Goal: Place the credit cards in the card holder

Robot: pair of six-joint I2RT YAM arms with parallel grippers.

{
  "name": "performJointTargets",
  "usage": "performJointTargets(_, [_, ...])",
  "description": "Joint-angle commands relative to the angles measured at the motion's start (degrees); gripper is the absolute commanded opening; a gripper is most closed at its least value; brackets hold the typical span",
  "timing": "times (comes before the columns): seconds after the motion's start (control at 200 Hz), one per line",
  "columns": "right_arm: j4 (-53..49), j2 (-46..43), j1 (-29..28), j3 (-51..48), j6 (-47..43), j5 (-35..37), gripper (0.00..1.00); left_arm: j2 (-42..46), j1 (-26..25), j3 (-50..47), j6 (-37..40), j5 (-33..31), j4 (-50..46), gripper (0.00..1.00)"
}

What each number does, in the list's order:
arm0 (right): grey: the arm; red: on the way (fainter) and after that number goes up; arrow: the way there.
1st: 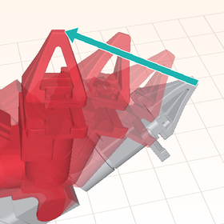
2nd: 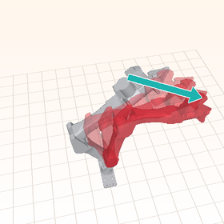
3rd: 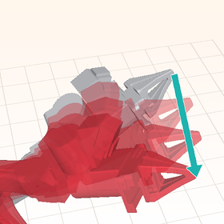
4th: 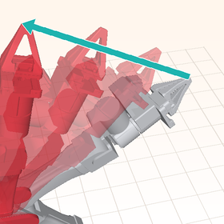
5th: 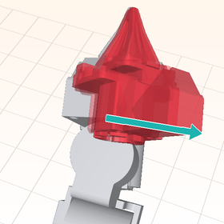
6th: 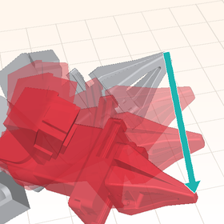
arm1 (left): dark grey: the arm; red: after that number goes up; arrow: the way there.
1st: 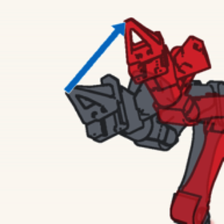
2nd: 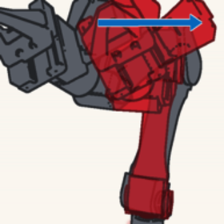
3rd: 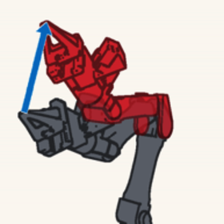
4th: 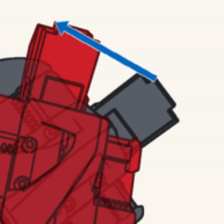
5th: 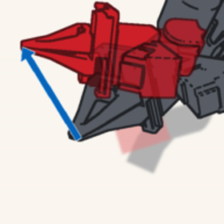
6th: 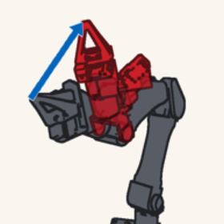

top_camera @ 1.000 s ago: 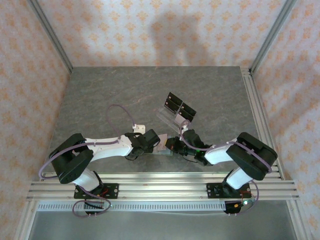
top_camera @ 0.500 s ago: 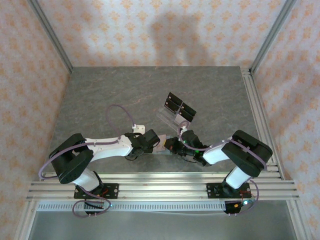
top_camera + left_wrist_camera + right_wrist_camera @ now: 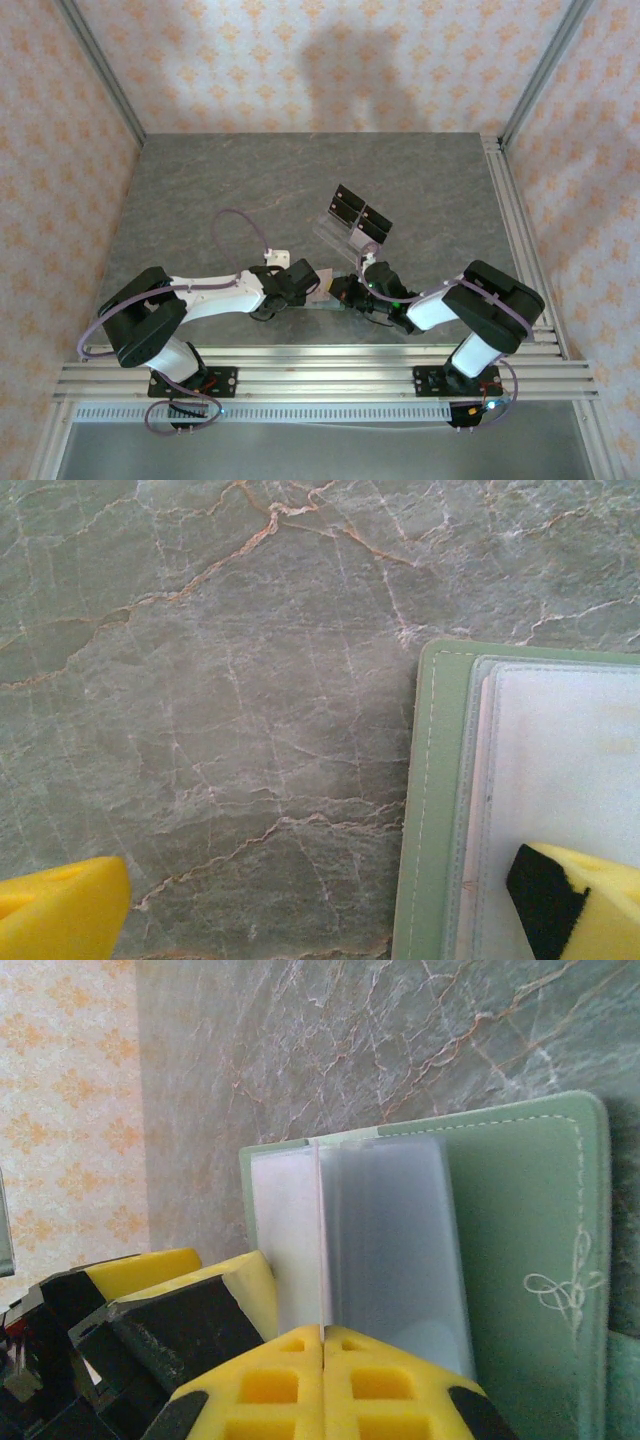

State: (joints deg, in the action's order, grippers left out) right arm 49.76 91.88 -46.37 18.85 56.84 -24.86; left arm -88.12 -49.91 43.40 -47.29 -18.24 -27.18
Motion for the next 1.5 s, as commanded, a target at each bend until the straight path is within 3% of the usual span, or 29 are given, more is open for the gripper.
performJointTargets(0.0, [1.4,-0.6,-0.5,-0.6,-0.2,1.0,0.0,-1.3,-0.8,-2.2,-0.4,1.3,-3.5,1.0])
performJointTargets(0.55, [8.0,5.7,-0.6,-0.2,2.3,-0.7,0.0,-1.0,-0.9,-2.6,-0.7,1.3,-3.6,1.0])
performJointTargets(1.496, [8.4,6.1,-1.6,-2.0,2.8,-1.4,0.0,-1.1,-0.9,-2.6,-0.8,1.1,-3.5,1.0])
